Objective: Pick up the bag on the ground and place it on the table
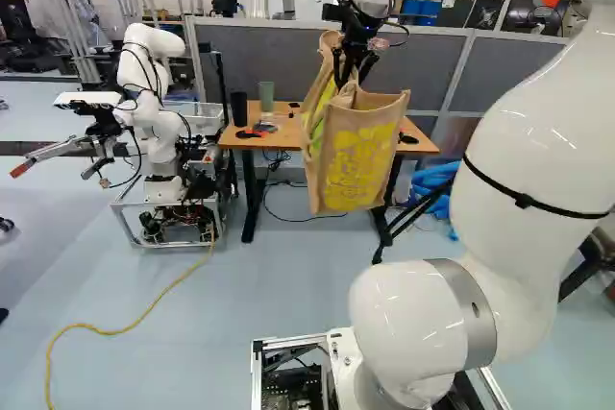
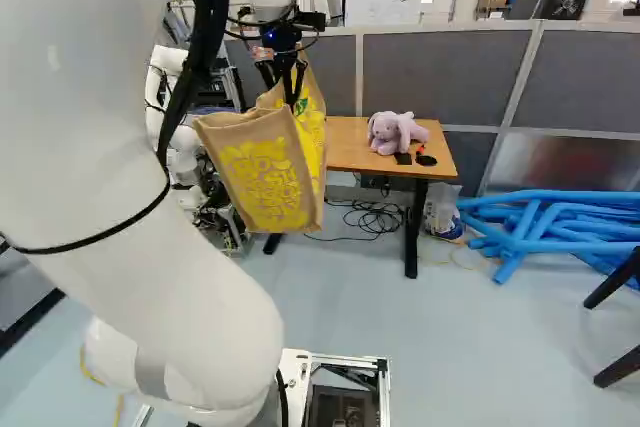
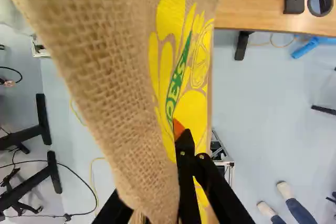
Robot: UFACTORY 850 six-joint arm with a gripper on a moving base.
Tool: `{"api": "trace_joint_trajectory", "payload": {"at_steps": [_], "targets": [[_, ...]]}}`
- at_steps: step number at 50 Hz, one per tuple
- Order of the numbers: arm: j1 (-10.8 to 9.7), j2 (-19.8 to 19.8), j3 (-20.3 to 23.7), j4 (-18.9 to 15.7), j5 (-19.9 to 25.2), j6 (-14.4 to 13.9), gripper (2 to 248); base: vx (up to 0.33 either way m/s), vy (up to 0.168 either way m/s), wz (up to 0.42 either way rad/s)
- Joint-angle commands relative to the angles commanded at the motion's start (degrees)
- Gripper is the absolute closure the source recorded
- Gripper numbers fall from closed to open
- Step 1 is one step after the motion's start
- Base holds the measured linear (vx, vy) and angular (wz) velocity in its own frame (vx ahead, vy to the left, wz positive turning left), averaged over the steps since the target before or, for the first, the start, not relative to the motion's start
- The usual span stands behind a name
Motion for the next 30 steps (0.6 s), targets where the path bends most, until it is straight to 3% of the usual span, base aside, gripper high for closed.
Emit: {"api": "trace_joint_trajectory", "payload": {"at_steps": [30], "targets": [[0.0, 0.0, 0.0, 0.0, 0.0, 0.0, 229, 0.213, -0.001, -0.016]]}}
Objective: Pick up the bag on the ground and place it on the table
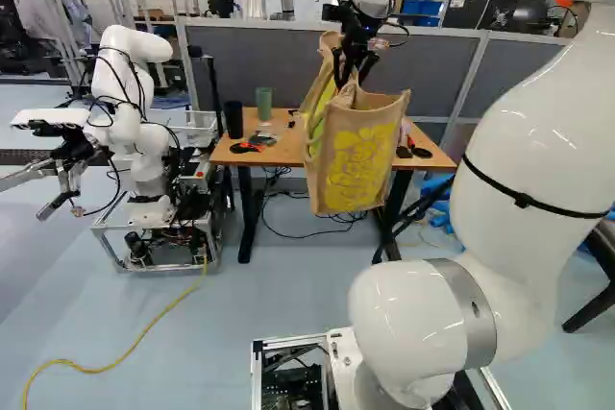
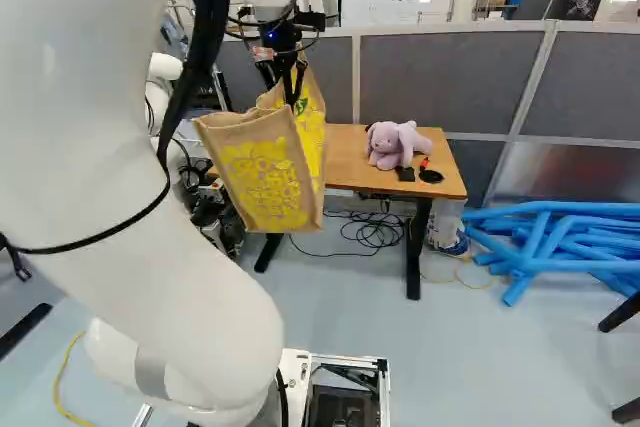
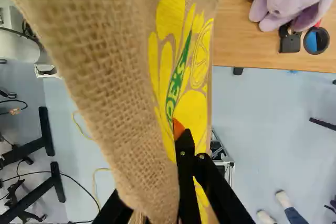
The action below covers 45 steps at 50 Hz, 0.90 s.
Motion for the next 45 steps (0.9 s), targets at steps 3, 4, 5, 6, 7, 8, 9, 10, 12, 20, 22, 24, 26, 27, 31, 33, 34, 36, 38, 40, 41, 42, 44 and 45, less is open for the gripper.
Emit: {"api": "trace_joint_trajectory", "payload": {"at_steps": [3, 4, 5, 6, 7, 8, 9, 10, 12, 20, 22, 24, 26, 27, 31, 33, 34, 36, 38, 40, 41, 42, 44, 45], "targets": [[0.0, 0.0, 0.0, 0.0, 0.0, 0.0, 229, 0.200, 0.000, -0.018], [0.0, 0.0, 0.0, 0.0, 0.0, 0.0, 229, 0.200, -0.003, -0.018], [0.0, 0.0, 0.0, 0.0, 0.0, 0.0, 229, 0.236, -0.002, -0.020], [0.0, 0.0, 0.0, 0.0, 0.0, 0.0, 229, 0.195, -0.003, -0.019], [0.0, 0.0, 0.0, 0.0, 0.0, 0.0, 229, 0.191, -0.005, -0.015], [0.0, 0.0, 0.0, 0.0, 0.0, 0.0, 229, 0.188, -0.007, -0.026], [0.0, 0.0, 0.0, 0.0, 0.0, 0.0, 229, 0.193, -0.004, -0.029], [0.0, 0.0, 0.0, 0.0, 0.0, 0.0, 229, 0.214, -0.001, -0.032], [0.0, 0.0, 0.0, 0.0, 0.0, 0.0, 229, 0.191, 0.001, -0.022], [0.0, 0.0, 0.0, 0.0, 0.0, 0.0, 229, 0.190, 0.000, -0.014], [0.0, 0.0, 0.0, 0.0, 0.0, 0.0, 229, 0.178, 0.003, -0.012], [0.0, 0.0, 0.0, 0.0, 0.0, 0.0, 229, 0.151, 0.003, -0.019], [0.0, 0.0, 0.0, 0.0, 0.0, 0.0, 229, 0.173, 0.000, -0.025], [0.0, 0.0, 0.0, 0.0, 0.0, 0.0, 229, 0.173, 0.002, -0.016], [0.0, -0.4, -0.5, 0.0, 0.0, 0.0, 229, 0.098, 0.002, -0.024], [0.0, -0.6, -0.6, 0.0, 0.0, 0.0, 229, 0.047, -0.004, -0.001], [0.0, -0.6, -0.6, 0.0, 0.0, 0.0, 229, 0.030, -0.004, 0.000], [0.0, -0.7, -0.8, 0.0, 0.0, 0.0, 229, 0.000, 0.000, 0.000], [0.0, -0.9, -0.9, 0.0, 0.0, 0.0, 229, 0.000, 0.000, 0.000], [0.0, -1.0, -1.0, 0.0, 0.0, 0.0, 229, 0.000, 0.000, 0.000], [0.0, -1.0, -1.1, 0.0, 0.0, 0.0, 229, 0.000, 0.000, 0.000], [0.0, -1.1, -1.1, 0.0, 0.0, 0.0, 229, 0.000, 0.000, 0.000], [0.0, -1.2, -1.2, 0.0, 0.0, 0.0, 229, 0.000, 0.000, 0.000], [0.0, -1.3, -1.3, 0.0, 0.0, 0.0, 229, 0.000, 0.000, 0.000]]}}
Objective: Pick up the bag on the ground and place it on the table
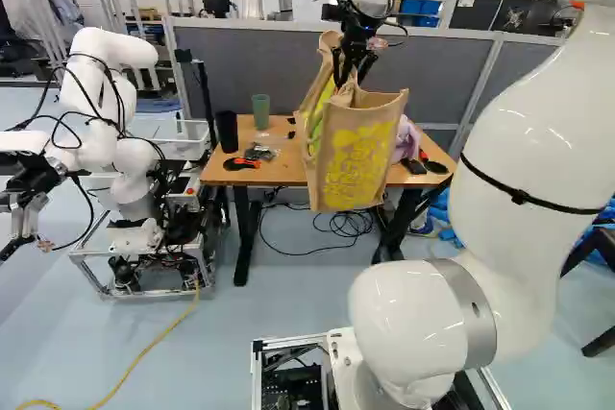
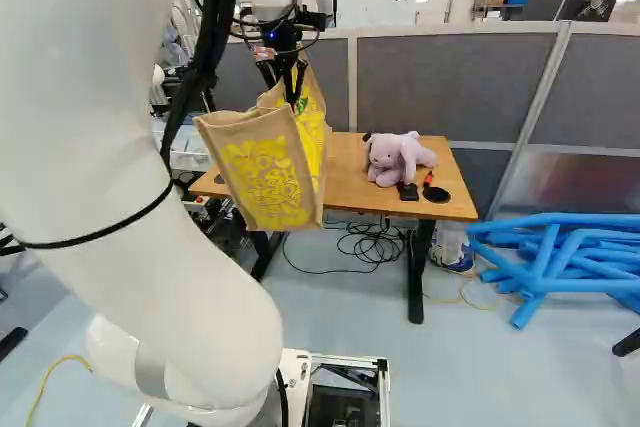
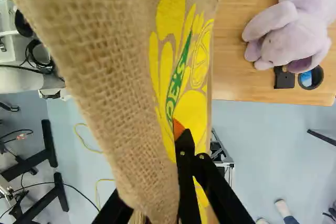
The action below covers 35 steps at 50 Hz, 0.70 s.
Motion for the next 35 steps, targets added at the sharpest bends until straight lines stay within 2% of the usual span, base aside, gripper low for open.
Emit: {"api": "trace_joint_trajectory", "payload": {"at_steps": [35], "targets": [[0.2, -5.3, -5.8, 0.2, 0.0, 0.0, 229, 0.000, 0.000, 0.000]]}}
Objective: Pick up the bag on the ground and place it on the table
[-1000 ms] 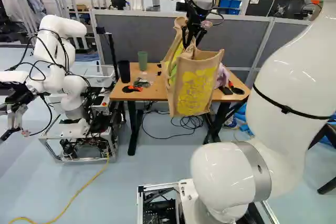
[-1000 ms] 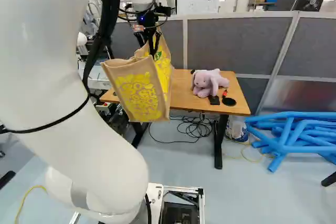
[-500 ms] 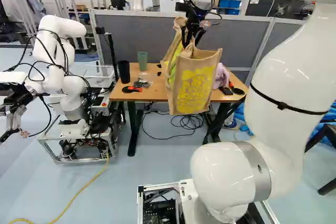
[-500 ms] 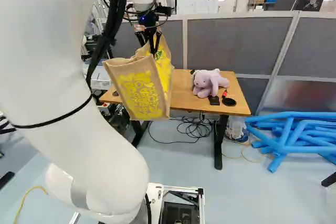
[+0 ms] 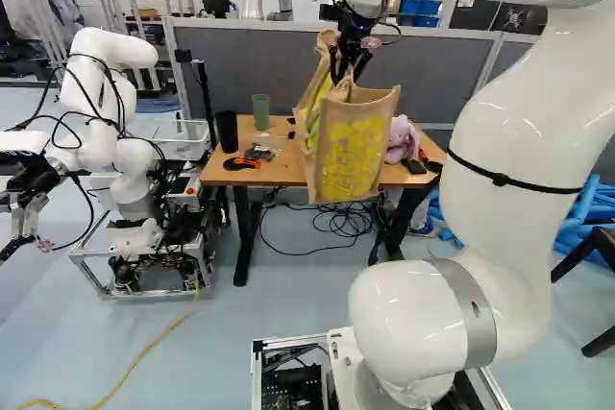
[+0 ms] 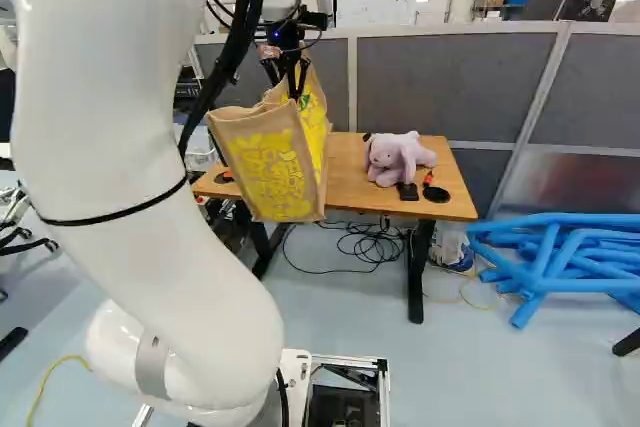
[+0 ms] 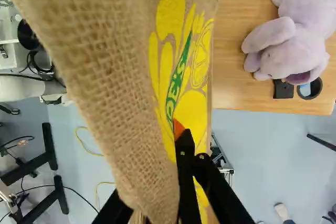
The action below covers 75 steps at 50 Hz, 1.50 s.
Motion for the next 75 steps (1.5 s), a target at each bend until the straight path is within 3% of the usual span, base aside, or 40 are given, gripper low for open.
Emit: {"api": "trace_joint_trajectory", "payload": {"at_steps": [49, 75], "targets": [[-0.8, -9.4, -11.0, 6.0, 0.0, 0.0, 229, 0.000, 0.000, 0.000], [-2.8, -13.0, -15.6, 3.3, 1.0, 0.0, 229, 0.000, 0.000, 0.000]]}}
